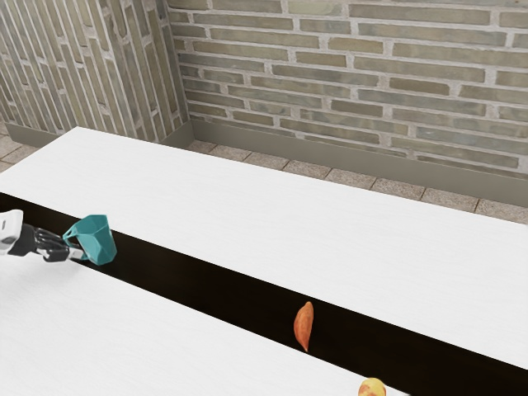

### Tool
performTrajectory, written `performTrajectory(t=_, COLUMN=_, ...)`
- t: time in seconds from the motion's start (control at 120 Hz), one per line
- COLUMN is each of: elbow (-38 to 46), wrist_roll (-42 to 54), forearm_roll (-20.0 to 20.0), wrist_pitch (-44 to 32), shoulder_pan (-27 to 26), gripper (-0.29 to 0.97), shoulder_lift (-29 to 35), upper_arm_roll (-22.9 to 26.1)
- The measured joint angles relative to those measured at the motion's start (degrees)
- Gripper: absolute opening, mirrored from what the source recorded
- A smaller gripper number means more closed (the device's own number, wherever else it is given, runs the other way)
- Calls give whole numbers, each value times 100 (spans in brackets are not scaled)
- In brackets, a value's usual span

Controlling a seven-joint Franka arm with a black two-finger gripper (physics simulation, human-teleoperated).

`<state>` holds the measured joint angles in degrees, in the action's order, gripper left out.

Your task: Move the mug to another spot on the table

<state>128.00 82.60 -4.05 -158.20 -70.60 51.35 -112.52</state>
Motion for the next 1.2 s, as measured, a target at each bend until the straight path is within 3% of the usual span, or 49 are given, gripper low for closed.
performTrajectory(t=0.242, elbow=0, wrist_roll=13, forearm_roll=5, wrist_pitch=-21, shoulder_pan=2, gripper=-4, shoulder_lift=5, upper_arm_roll=20)
performTrajectory(t=0.617, elbow=-35, wrist_roll=25, forearm_roll=-54, wrist_pitch=43, shoulder_pan=-35, gripper=-10, shoulder_lift=11, upper_arm_roll=274)
performTrajectory(t=1.2, elbow=-54, wrist_roll=127, forearm_roll=-390, wrist_pitch=293, shoulder_pan=-799, gripper=-11, shoulder_lift=827, upper_arm_roll=823)
